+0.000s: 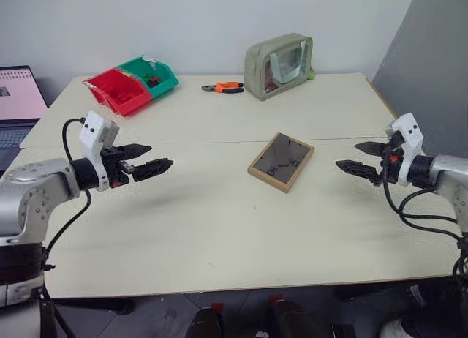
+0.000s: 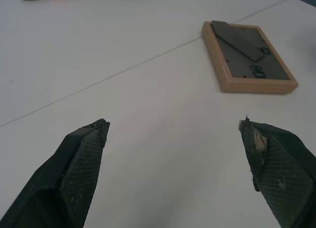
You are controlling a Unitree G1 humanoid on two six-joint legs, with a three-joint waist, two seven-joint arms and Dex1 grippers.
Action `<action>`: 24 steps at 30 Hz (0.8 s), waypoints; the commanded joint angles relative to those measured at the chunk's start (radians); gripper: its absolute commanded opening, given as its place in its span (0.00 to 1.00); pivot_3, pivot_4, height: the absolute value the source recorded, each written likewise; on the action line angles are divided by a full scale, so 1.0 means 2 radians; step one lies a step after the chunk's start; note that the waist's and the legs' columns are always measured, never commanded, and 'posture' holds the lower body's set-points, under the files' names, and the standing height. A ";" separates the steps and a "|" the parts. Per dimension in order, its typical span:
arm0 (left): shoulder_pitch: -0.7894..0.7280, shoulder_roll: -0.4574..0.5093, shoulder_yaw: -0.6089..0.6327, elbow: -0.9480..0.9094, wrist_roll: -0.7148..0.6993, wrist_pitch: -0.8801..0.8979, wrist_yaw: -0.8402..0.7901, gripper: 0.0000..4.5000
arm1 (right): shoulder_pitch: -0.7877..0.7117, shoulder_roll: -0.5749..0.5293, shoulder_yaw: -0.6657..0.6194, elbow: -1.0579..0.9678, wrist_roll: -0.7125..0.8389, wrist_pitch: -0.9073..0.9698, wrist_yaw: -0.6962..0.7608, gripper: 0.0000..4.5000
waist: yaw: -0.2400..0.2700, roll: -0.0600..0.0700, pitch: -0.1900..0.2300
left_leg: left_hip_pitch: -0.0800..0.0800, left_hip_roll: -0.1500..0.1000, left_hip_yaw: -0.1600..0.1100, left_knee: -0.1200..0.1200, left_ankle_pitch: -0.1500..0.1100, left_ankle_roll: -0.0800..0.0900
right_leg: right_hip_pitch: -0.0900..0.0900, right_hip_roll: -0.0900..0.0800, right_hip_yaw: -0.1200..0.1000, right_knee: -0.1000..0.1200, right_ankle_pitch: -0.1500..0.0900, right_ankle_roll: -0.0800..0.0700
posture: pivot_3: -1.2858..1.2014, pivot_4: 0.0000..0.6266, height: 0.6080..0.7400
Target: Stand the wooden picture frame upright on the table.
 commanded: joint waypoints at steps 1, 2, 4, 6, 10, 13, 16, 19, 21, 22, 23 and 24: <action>-0.016 0.013 -0.017 0.010 0.019 -0.020 -0.018 1.00 | -0.019 -0.008 0.002 0.013 0.001 -0.011 0.016 0.99 | 0.000 0.000 0.000 | 0.000 0.000 0.000 0.000 0.000 0.000 | 0.000 0.000 0.000 0.000 0.000 0.000 | 0.52 0.24 1.00; -0.018 0.012 -0.020 0.013 0.025 -0.024 -0.017 1.00 | -0.021 -0.007 0.001 0.016 -0.001 -0.013 0.014 0.99 | 0.000 0.000 0.000 | 0.000 0.000 0.000 0.000 0.000 0.000 | 0.000 0.000 0.000 0.000 0.000 0.000 | 0.52 0.24 1.00; -0.025 0.002 -0.017 0.019 0.026 -0.026 -0.009 1.00 | -0.018 -0.006 0.001 0.019 -0.004 -0.019 0.009 0.99 | 0.001 0.000 0.000 | 0.000 0.000 0.000 0.000 0.000 0.000 | 0.000 0.000 0.000 0.000 0.000 0.000 | 0.52 0.24 1.00; -0.026 -0.007 -0.016 0.021 0.029 -0.032 -0.003 1.00 | -0.013 -0.002 -0.002 0.021 -0.007 -0.023 0.000 0.99 | 0.001 0.000 0.000 | -0.001 0.000 0.000 0.000 0.000 0.000 | -0.001 0.000 0.000 0.000 0.000 0.000 | 0.52 0.24 1.00; -0.036 -0.041 -0.024 0.041 0.048 -0.045 0.028 1.00 | -0.010 0.019 0.003 0.048 -0.049 -0.064 -0.058 0.99 | 0.002 0.000 0.000 | -0.001 0.000 0.000 0.000 0.000 0.000 | -0.001 0.000 0.000 0.000 0.000 -0.001 | 0.52 0.24 1.00; -0.061 -0.084 -0.031 0.074 0.067 -0.055 0.071 0.92 | -0.017 0.040 0.005 0.068 -0.073 -0.077 -0.103 1.00 | 0.002 0.000 0.000 | -0.001 0.000 0.000 0.001 0.000 0.000 | -0.001 0.000 0.000 0.000 0.001 -0.002 | 0.52 0.24 1.00; -0.093 -0.136 -0.041 0.108 0.082 -0.055 0.111 0.80 | -0.025 0.064 0.012 0.085 -0.096 -0.085 -0.141 0.83 | 0.004 0.000 0.000 | -0.001 0.000 0.000 0.001 0.000 0.000 | -0.001 0.000 0.000 0.000 0.001 -0.002 | 0.52 0.24 1.00; -0.135 -0.197 -0.072 0.167 0.123 -0.095 0.152 0.63 | -0.039 0.094 0.028 0.121 -0.125 -0.105 -0.179 0.64 | 0.005 0.000 0.000 | -0.002 -0.001 0.000 0.001 0.000 0.000 | -0.001 -0.001 0.000 0.000 0.002 -0.002 | 0.52 0.24 1.00; -0.162 -0.228 -0.087 0.217 0.148 -0.125 0.169 0.55 | -0.051 0.110 0.033 0.152 -0.142 -0.119 -0.202 0.56 | 0.006 0.000 0.000 | -0.002 -0.001 0.000 0.002 0.000 0.000 | -0.001 -0.001 0.000 0.001 0.002 -0.002 | 0.52 0.24 1.00; -0.174 -0.243 -0.093 0.246 0.159 -0.142 0.175 0.51 | -0.058 0.117 0.037 0.169 -0.149 -0.129 -0.209 0.51 | 0.006 0.000 0.000 | -0.002 -0.001 0.000 0.002 0.000 0.000 | -0.001 -0.001 0.000 0.001 0.002 -0.002 | 0.52 0.24 1.00; -0.186 -0.259 -0.098 0.272 0.166 -0.156 0.180 0.44 | -0.066 0.127 0.037 0.188 -0.155 -0.137 -0.221 0.44 | 0.006 0.000 0.000 | -0.002 -0.001 0.000 0.002 0.000 0.000 | -0.001 -0.001 0.000 0.001 0.002 -0.002 | 0.52 0.24 1.00; -0.201 -0.277 -0.103 0.303 0.174 -0.171 0.187 0.39 | -0.075 0.137 0.036 0.210 -0.159 -0.145 -0.232 0.38 | 0.005 0.000 0.000 | -0.002 -0.001 0.000 0.002 0.000 0.000 | -0.001 -0.001 0.000 0.001 0.002 -0.002 | 0.52 0.24 1.00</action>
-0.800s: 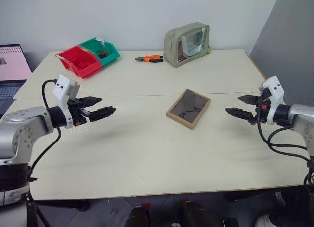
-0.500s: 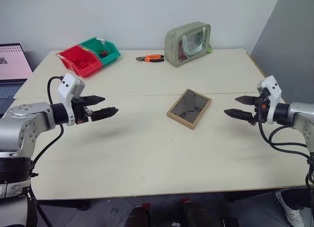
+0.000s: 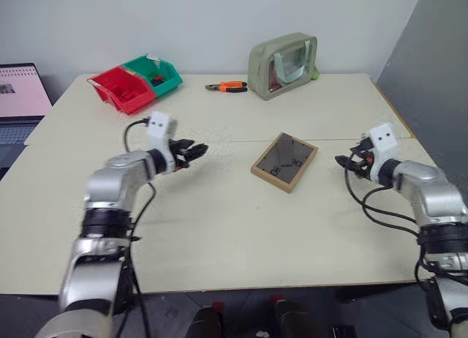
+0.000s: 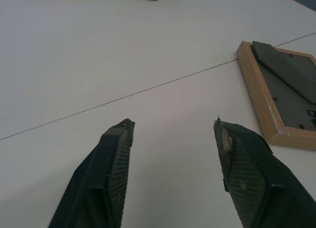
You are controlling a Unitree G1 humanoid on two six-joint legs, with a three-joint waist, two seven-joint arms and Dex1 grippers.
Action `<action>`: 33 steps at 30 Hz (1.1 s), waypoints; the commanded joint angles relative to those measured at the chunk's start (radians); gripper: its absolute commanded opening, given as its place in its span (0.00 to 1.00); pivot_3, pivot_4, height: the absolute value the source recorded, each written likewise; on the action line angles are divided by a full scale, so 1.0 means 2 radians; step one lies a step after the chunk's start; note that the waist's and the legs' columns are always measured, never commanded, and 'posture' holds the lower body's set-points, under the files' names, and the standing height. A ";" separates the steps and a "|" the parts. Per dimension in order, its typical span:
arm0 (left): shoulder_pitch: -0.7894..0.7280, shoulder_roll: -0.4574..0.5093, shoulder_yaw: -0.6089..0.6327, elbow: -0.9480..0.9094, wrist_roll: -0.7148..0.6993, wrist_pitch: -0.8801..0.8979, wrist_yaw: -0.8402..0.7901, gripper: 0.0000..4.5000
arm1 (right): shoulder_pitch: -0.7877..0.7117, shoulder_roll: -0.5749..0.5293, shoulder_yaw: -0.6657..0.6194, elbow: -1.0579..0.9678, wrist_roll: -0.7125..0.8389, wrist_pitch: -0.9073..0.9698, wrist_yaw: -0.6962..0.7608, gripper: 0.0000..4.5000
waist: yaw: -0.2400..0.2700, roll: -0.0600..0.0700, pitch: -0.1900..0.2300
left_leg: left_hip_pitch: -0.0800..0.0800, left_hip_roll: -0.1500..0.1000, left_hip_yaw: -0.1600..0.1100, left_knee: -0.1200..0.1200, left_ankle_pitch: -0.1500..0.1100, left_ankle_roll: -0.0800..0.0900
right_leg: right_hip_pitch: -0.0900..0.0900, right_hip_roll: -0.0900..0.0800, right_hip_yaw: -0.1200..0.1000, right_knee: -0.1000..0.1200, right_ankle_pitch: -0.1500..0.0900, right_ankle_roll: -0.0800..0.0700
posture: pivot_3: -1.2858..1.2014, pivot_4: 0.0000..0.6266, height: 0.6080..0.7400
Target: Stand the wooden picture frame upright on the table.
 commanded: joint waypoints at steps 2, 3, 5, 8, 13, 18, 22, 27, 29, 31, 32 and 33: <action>-0.057 -0.052 -0.013 0.107 0.037 -0.069 0.021 0.28 | -0.043 0.031 -0.007 0.077 -0.022 -0.047 -0.044 0.25 | -0.001 0.000 0.000 | 0.000 0.000 0.000 0.000 0.000 0.000 | 0.000 0.000 0.000 0.000 0.000 0.000 | 0.52 0.24 1.00; -0.067 -0.065 -0.016 0.129 0.043 -0.077 0.022 0.23 | -0.049 0.038 -0.004 0.095 -0.027 -0.054 -0.050 0.19 | -0.001 0.000 0.000 | 0.000 0.000 0.000 0.000 0.000 0.000 | 0.000 0.000 0.000 0.000 0.000 0.000 | 0.52 0.24 1.00; -0.083 -0.088 -0.016 0.164 0.046 -0.086 0.016 0.13 | -0.060 0.053 0.002 0.120 -0.035 -0.068 -0.057 0.07 | -0.002 0.000 0.000 | 0.000 0.000 0.000 0.000 0.000 0.000 | -0.001 0.000 0.000 0.000 0.000 0.000 | 0.52 0.24 1.00; -0.094 -0.109 -0.016 0.194 0.049 -0.092 0.005 0.01 | -0.075 0.076 0.003 0.145 -0.039 -0.083 -0.066 0.00 | -0.004 0.000 0.000 | -0.001 0.000 0.000 0.000 0.000 0.000 | -0.001 0.000 0.000 0.000 0.000 0.000 | 0.52 0.24 1.00; -0.098 -0.129 -0.020 0.212 0.056 -0.087 -0.013 0.01 | -0.096 0.109 0.005 0.179 -0.043 -0.101 -0.082 0.00 | -0.006 0.000 0.000 | -0.001 0.000 0.000 0.000 0.000 0.000 | -0.001 0.000 0.000 0.001 0.000 0.000 | 0.52 0.24 1.00; -0.081 -0.143 -0.041 0.172 0.054 -0.041 -0.063 0.01 | -0.108 0.138 0.013 0.192 -0.045 -0.108 -0.079 0.00 | -0.006 0.000 0.000 | -0.001 0.000 0.000 0.000 0.000 0.000 | -0.001 0.000 0.000 0.001 0.000 0.000 | 0.52 0.24 1.00; -0.058 -0.145 -0.048 0.127 0.056 -0.012 -0.062 0.01 | -0.110 0.158 0.017 0.191 -0.046 -0.105 -0.071 0.00 | -0.006 0.000 0.000 | -0.001 0.000 0.000 0.000 0.000 0.000 | -0.001 0.000 0.000 0.001 0.000 0.000 | 0.52 0.24 1.00; -0.002 -0.128 -0.059 0.008 0.045 0.060 -0.065 0.01 | -0.092 0.179 0.031 0.146 -0.035 -0.080 -0.035 0.00 | -0.010 0.000 0.000 | 0.000 0.000 0.000 0.000 0.000 0.000 | -0.001 0.000 0.000 0.002 0.000 0.000 | 0.52 0.24 1.00; 0.025 -0.117 -0.064 -0.044 0.043 0.089 -0.062 0.01 | -0.080 0.184 0.041 0.118 -0.033 -0.067 -0.014 0.00 | -0.011 0.000 0.000 | 0.000 0.000 0.000 0.000 0.000 0.000 | -0.001 0.000 0.000 0.002 0.000 0.000 | 0.52 0.24 1.00; 0.053 -0.105 -0.065 -0.094 0.040 0.118 -0.057 0.01 | -0.063 0.189 0.051 0.083 -0.027 -0.050 0.007 0.00 | -0.013 0.000 0.000 | 0.001 0.000 0.000 0.000 0.000 0.000 | -0.001 0.000 0.000 0.003 0.000 0.000 | 0.52 0.24 1.00; 0.067 -0.099 -0.065 -0.118 0.038 0.132 -0.055 0.01 | -0.054 0.191 0.058 0.065 -0.026 -0.043 0.017 0.00 | -0.015 0.000 0.000 | 0.001 0.001 0.000 0.000 0.000 0.000 | -0.001 0.000 0.000 0.003 0.000 0.000 | 0.52 0.24 1.00; 0.078 -0.094 -0.065 -0.140 0.035 0.144 -0.053 0.01 | -0.047 0.191 0.063 0.050 -0.025 -0.037 0.024 0.00 | -0.016 0.000 0.000 | 0.001 0.001 0.000 0.000 0.000 0.000 | -0.001 -0.001 0.000 0.003 0.000 0.000 | 0.52 0.24 1.00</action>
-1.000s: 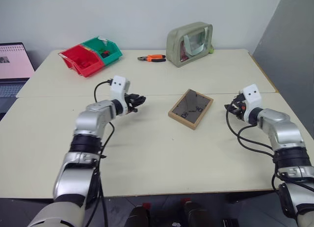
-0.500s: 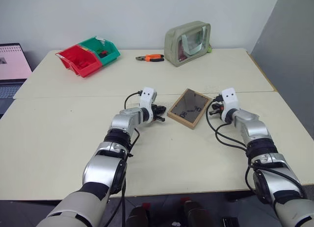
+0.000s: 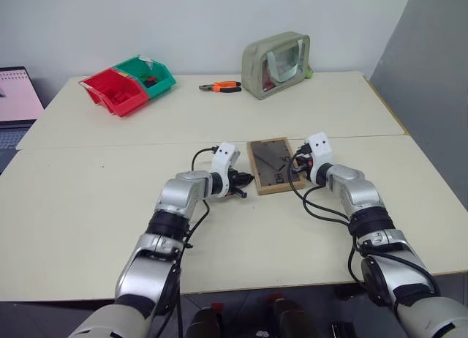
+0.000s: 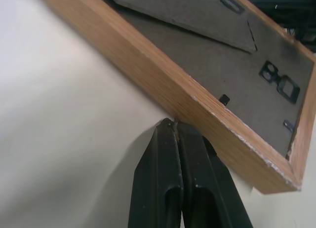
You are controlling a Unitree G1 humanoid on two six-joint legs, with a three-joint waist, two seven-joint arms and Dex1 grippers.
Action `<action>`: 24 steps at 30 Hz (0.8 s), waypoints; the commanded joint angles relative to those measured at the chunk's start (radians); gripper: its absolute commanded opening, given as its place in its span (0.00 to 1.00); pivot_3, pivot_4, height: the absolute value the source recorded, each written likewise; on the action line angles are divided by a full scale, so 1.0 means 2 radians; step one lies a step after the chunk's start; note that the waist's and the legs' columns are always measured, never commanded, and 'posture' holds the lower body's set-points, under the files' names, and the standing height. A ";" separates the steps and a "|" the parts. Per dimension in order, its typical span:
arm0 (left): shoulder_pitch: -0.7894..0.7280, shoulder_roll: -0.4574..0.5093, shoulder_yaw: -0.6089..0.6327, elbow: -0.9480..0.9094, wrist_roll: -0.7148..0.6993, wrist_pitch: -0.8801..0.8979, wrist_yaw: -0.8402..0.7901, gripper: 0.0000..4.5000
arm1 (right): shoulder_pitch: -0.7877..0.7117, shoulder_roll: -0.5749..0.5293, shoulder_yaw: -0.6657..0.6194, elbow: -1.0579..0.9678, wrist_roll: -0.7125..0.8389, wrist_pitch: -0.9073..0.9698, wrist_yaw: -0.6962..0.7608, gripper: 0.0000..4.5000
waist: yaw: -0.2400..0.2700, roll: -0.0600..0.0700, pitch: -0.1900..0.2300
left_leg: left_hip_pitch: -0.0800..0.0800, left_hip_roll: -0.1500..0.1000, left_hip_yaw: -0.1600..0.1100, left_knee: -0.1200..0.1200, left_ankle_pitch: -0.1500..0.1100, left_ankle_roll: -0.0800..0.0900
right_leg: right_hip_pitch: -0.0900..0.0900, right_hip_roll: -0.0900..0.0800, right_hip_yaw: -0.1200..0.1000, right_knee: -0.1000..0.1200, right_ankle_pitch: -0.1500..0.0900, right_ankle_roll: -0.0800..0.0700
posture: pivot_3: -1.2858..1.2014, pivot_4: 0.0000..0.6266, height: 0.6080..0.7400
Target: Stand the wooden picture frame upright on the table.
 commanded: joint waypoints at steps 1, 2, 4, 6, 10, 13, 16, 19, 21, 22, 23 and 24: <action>0.037 0.010 -0.009 -0.093 -0.020 0.054 0.003 0.01 | 0.022 0.018 0.033 -0.075 0.019 0.025 0.049 0.00 | -0.002 0.000 0.000 | 0.000 0.000 0.000 0.000 0.000 0.000 | 0.000 0.000 0.000 0.000 0.000 0.000 | 0.52 0.24 1.00; 0.048 0.016 -0.008 -0.114 -0.024 0.068 0.005 0.01 | 0.028 0.020 0.037 -0.088 0.020 0.033 0.051 0.00 | -0.003 0.000 0.000 | 0.001 0.000 0.000 0.000 0.000 0.000 | 0.000 0.000 0.000 0.000 0.000 0.000 | 0.52 0.24 1.00; 0.073 0.031 -0.004 -0.158 -0.031 0.095 0.009 0.01 | 0.041 0.025 0.048 -0.114 0.021 0.047 0.058 0.00 | -0.004 0.000 0.000 | 0.001 0.000 0.000 0.000 0.000 0.000 | 0.001 0.000 0.000 0.001 0.000 0.000 | 0.52 0.24 1.00; 0.095 0.047 0.003 -0.197 -0.037 0.119 0.014 0.01 | 0.054 0.029 0.061 -0.142 0.023 0.063 0.066 0.00 | -0.005 0.000 0.000 | 0.002 0.000 0.000 0.000 0.000 0.000 | 0.001 0.000 0.000 0.001 0.000 0.000 | 0.52 0.24 1.00; 0.128 0.084 0.025 -0.266 -0.057 0.167 0.017 0.01 | 0.069 0.042 0.078 -0.182 0.025 0.086 0.071 0.00 | -0.007 0.000 0.000 | 0.002 0.001 0.000 0.000 0.000 0.000 | 0.001 0.000 0.000 0.001 0.000 0.000 | 0.52 0.24 1.00; 0.150 0.114 0.050 -0.301 -0.073 0.193 0.016 0.01 | 0.076 0.054 0.089 -0.197 0.025 0.099 0.069 0.00 | -0.006 0.000 0.000 | 0.002 0.001 0.000 0.000 0.000 0.000 | 0.001 0.000 0.000 0.001 0.000 0.000 | 0.52 0.24 1.00; 0.184 0.156 0.079 -0.318 -0.081 0.206 0.014 0.01 | 0.083 0.063 0.103 -0.216 0.024 0.112 0.071 0.00 | -0.006 0.000 0.000 | 0.002 0.001 0.000 0.000 0.000 0.000 | 0.001 0.000 0.000 0.001 0.000 0.000 | 0.52 0.24 1.00; 0.204 0.176 0.089 -0.316 -0.086 0.200 0.017 0.01 | 0.086 0.066 0.109 -0.225 0.027 0.124 0.072 0.00 | -0.005 0.000 0.000 | 0.002 0.001 0.000 0.000 0.000 0.000 | 0.001 0.000 0.000 0.001 0.000 0.000 | 0.52 0.24 1.00; 0.212 0.183 0.091 -0.312 -0.086 0.193 0.020 0.01 | 0.088 0.064 0.115 -0.231 0.027 0.129 0.075 0.00 | -0.003 0.000 0.000 | 0.002 0.000 -0.001 0.000 0.000 0.000 | 0.001 0.000 0.000 0.001 0.000 0.000 | 0.52 0.24 1.00; 0.214 0.186 0.090 -0.308 -0.085 0.184 0.021 0.01 | 0.090 0.063 0.118 -0.235 0.029 0.133 0.076 0.00 | -0.003 0.000 0.000 | 0.002 0.000 0.000 0.000 0.000 0.000 | 0.001 0.000 0.000 0.001 0.000 0.000 | 0.52 0.24 1.00; 0.216 0.187 0.089 -0.303 -0.084 0.177 0.023 0.01 | 0.091 0.062 0.121 -0.239 0.029 0.135 0.078 0.00 | -0.003 0.000 0.000 | 0.002 0.000 0.000 0.000 0.000 0.000 | 0.001 0.000 0.000 0.001 0.000 0.000 | 0.52 0.24 1.00; 0.217 0.188 0.086 -0.298 -0.083 0.170 0.024 0.01 | 0.092 0.061 0.123 -0.242 0.030 0.138 0.079 0.00 | -0.003 0.000 0.000 | 0.002 0.000 0.000 0.000 0.000 0.000 | 0.001 0.000 0.000 0.001 0.000 0.000 | 0.52 0.24 1.00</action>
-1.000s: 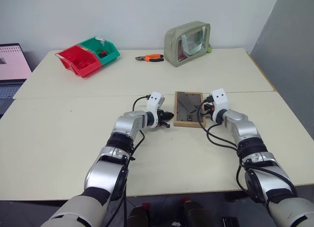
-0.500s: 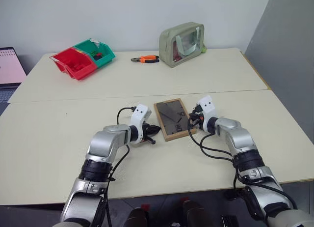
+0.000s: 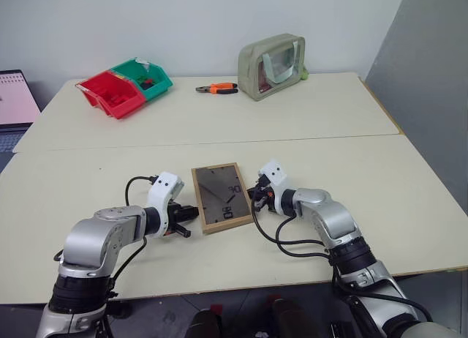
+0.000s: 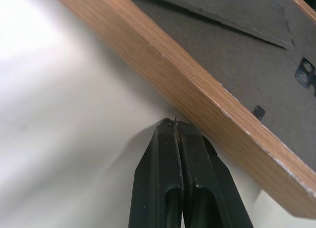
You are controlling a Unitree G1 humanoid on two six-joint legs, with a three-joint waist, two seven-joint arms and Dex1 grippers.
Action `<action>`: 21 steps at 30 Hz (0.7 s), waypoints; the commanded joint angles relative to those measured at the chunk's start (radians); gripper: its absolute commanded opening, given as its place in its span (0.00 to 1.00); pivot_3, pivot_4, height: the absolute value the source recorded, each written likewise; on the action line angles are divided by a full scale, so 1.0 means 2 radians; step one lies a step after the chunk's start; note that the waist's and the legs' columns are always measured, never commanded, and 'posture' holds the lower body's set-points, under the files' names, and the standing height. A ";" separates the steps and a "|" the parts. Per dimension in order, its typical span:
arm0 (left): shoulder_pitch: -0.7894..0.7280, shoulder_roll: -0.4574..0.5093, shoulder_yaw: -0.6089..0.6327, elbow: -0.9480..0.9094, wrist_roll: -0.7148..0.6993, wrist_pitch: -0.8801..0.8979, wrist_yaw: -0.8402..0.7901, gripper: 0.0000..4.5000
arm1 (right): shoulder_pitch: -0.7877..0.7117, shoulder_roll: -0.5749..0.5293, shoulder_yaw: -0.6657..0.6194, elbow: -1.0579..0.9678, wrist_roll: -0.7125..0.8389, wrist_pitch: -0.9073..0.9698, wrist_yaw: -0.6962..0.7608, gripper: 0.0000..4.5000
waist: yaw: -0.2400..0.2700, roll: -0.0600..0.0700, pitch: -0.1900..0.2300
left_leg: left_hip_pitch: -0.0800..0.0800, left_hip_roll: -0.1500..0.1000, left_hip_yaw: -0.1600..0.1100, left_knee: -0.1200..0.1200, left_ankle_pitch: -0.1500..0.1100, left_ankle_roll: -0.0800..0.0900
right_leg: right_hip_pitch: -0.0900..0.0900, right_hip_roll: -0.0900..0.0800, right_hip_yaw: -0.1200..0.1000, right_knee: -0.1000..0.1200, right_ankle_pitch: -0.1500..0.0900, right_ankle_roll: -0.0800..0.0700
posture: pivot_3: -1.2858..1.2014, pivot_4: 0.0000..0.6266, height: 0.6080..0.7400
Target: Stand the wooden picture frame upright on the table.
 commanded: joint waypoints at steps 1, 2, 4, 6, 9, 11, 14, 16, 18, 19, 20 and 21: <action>0.008 0.008 -0.004 0.012 0.006 -0.025 0.009 0.01 | 0.002 0.002 0.013 -0.036 0.017 0.007 0.018 0.00 | 0.000 0.000 0.000 | 0.000 0.000 0.000 0.000 0.000 0.000 | 0.000 0.000 0.000 0.000 0.000 0.000 | 0.52 0.24 1.00; 0.008 0.011 -0.006 0.018 0.010 -0.032 0.011 0.01 | 0.003 0.001 0.014 -0.038 0.017 0.008 0.020 0.00 | 0.000 0.000 0.000 | 0.000 0.000 0.000 0.000 0.000 0.000 | 0.000 0.000 0.000 0.000 0.000 0.000 | 0.52 0.24 1.00; 0.012 0.022 -0.010 0.026 0.014 -0.047 0.006 0.01 | 0.005 -0.001 0.016 -0.041 0.015 0.008 0.019 0.00 | 0.000 0.000 0.000 | 0.000 0.000 0.000 0.000 0.000 0.000 | 0.000 0.000 0.000 0.000 0.000 0.000 | 0.52 0.24 1.00; 0.021 0.043 -0.013 0.031 0.018 -0.067 -0.004 0.01 | 0.003 -0.009 0.020 -0.030 -0.004 -0.017 0.011 0.00 | -0.001 0.000 0.000 | 0.000 0.000 0.000 0.000 0.000 0.000 | 0.000 0.000 0.000 0.000 0.000 0.000 | 0.52 0.24 1.00; 0.039 0.080 -0.005 0.030 0.014 -0.095 -0.030 0.01 | -0.002 -0.018 0.015 -0.010 -0.018 -0.045 -0.005 0.00 | -0.003 0.000 0.000 | 0.000 0.000 0.000 0.000 0.000 0.000 | 0.000 0.000 0.000 0.000 0.000 0.000 | 0.52 0.24 1.00; 0.048 0.098 0.008 0.030 0.005 -0.110 -0.044 0.01 | -0.003 -0.024 0.015 0.000 -0.025 -0.062 -0.010 0.00 | -0.002 0.000 0.000 | 0.000 0.001 0.000 0.000 0.000 0.000 | 0.000 0.000 0.000 0.000 0.000 0.000 | 0.52 0.24 1.00; 0.060 0.129 0.043 0.023 -0.043 -0.087 -0.091 0.09 | -0.003 -0.026 0.009 0.006 -0.023 -0.073 -0.011 0.00 | -0.002 0.000 0.000 | 0.000 0.001 0.000 0.000 0.000 0.000 | 0.000 0.000 0.000 0.000 0.000 0.000 | 0.52 0.24 1.00; 0.053 0.130 0.072 0.026 -0.086 -0.043 -0.105 0.16 | -0.002 -0.028 0.009 0.008 -0.023 -0.081 -0.013 0.00 | -0.001 0.000 0.000 | 0.000 0.000 0.000 0.000 0.000 0.000 | 0.000 0.000 0.000 0.000 0.000 0.000 | 0.52 0.24 1.00; 0.024 0.105 0.122 0.041 -0.140 0.026 -0.093 0.25 | -0.002 -0.026 0.005 0.010 -0.021 -0.088 -0.017 0.00 | 0.000 0.000 0.000 | 0.000 0.000 0.000 0.000 0.000 0.000 | 0.000 0.000 0.000 0.000 0.000 0.000 | 0.52 0.24 1.00; 0.005 0.087 0.150 0.056 -0.162 0.069 -0.080 0.30 | -0.002 -0.025 0.004 0.011 -0.021 -0.091 -0.019 0.00 | 0.002 0.000 0.000 | 0.000 0.000 0.000 0.000 0.000 0.000 | 0.000 0.000 -0.001 0.000 -0.001 0.002 | 0.52 0.24 1.00; -0.012 0.072 0.173 0.071 -0.174 0.107 -0.067 0.33 | -0.001 -0.024 0.003 0.011 -0.020 -0.092 -0.020 0.00 | 0.002 -0.001 0.000 | -0.001 0.000 -0.001 0.000 0.000 0.000 | 0.000 0.000 -0.001 0.000 -0.001 0.002 | 0.52 0.24 1.00; -0.022 0.064 0.186 0.080 -0.181 0.132 -0.057 0.38 | -0.001 -0.022 0.002 0.011 -0.019 -0.092 -0.021 0.00 | 0.003 -0.001 0.000 | -0.001 0.000 -0.001 0.000 0.000 0.000 | 0.000 0.000 -0.001 0.000 -0.001 0.002 | 0.52 0.24 1.00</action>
